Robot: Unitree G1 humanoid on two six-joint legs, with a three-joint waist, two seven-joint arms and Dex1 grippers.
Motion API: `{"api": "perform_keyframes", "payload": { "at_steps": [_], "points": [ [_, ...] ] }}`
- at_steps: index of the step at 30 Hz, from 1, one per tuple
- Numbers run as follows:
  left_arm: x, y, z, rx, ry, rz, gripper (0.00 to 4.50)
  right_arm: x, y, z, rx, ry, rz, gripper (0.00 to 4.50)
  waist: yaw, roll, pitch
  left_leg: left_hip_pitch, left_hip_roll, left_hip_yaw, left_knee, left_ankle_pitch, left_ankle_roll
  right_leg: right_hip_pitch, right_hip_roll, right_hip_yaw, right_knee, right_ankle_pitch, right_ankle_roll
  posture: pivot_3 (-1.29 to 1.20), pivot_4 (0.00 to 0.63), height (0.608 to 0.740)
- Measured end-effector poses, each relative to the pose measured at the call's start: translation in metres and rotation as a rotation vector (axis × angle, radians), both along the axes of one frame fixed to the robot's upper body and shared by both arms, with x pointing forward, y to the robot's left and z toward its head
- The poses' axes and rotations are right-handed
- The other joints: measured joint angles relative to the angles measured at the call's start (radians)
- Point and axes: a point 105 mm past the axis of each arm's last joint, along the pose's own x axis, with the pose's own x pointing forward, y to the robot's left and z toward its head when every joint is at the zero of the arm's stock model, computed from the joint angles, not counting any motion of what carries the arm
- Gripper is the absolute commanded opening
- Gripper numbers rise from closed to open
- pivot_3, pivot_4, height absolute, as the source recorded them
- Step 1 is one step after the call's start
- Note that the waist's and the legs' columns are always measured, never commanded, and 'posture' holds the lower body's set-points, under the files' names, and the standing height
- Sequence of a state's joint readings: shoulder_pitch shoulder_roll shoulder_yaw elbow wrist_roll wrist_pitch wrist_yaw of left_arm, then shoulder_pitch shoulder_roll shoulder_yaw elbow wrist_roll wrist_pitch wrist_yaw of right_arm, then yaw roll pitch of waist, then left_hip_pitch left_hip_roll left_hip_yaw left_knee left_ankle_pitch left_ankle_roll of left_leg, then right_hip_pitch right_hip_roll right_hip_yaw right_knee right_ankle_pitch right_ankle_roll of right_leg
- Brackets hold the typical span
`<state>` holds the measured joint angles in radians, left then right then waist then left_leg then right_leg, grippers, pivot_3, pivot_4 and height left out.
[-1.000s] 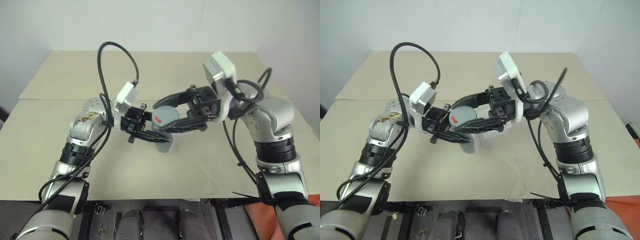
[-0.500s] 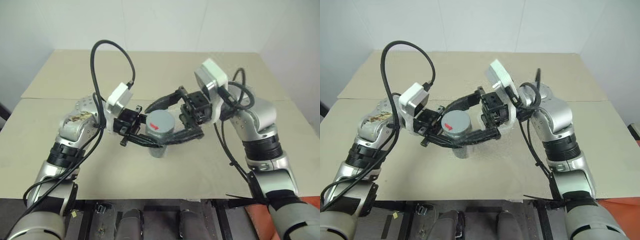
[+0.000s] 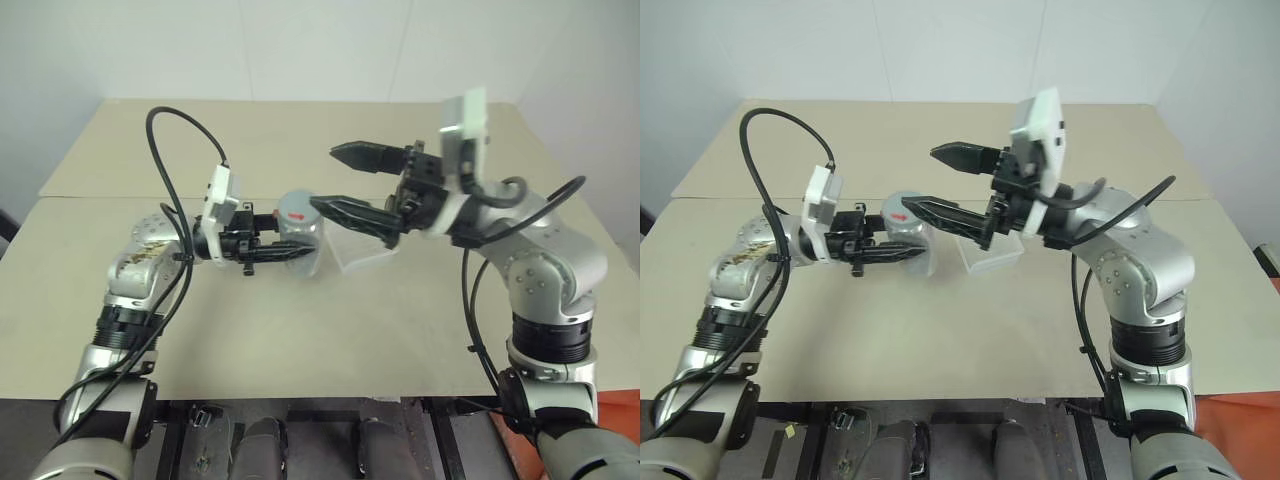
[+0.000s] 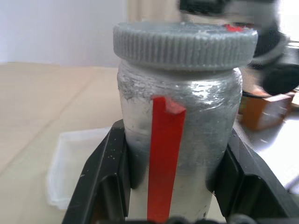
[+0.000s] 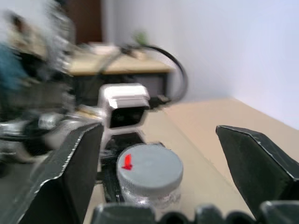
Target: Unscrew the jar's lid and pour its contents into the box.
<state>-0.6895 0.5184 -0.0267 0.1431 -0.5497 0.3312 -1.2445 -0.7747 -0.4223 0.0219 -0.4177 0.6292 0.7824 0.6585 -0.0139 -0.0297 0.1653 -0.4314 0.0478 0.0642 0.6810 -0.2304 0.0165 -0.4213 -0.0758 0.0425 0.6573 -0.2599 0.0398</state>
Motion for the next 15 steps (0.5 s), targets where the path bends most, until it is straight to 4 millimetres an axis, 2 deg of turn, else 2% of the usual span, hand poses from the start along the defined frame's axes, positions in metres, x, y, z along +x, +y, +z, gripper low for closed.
{"api": "perform_keyframes", "payload": {
  "at_steps": [4, 15],
  "points": [
    [0.002, -0.006, -0.001, -0.030, -0.006, 0.051, 1.92, 0.012, 0.011, -0.011, -0.029, 0.028, -0.136, 4.48, -0.001, 0.000, 0.000, 0.000, 0.000, 0.000, 0.000, 0.000, 0.000, 0.000, 0.000, 0.000, 0.000, 0.000, 0.000, 0.00, 0.150, 0.740],
    [0.000, -0.007, -0.004, -0.024, -0.001, 0.048, 1.92, 0.014, 0.024, -0.010, -0.044, 0.002, -0.180, 4.48, 0.001, 0.000, 0.000, 0.000, 0.000, 0.001, 0.000, 0.000, 0.000, 0.000, 0.000, 0.000, -0.001, 0.000, 0.000, 0.00, 0.150, 0.740]
  ]
}}
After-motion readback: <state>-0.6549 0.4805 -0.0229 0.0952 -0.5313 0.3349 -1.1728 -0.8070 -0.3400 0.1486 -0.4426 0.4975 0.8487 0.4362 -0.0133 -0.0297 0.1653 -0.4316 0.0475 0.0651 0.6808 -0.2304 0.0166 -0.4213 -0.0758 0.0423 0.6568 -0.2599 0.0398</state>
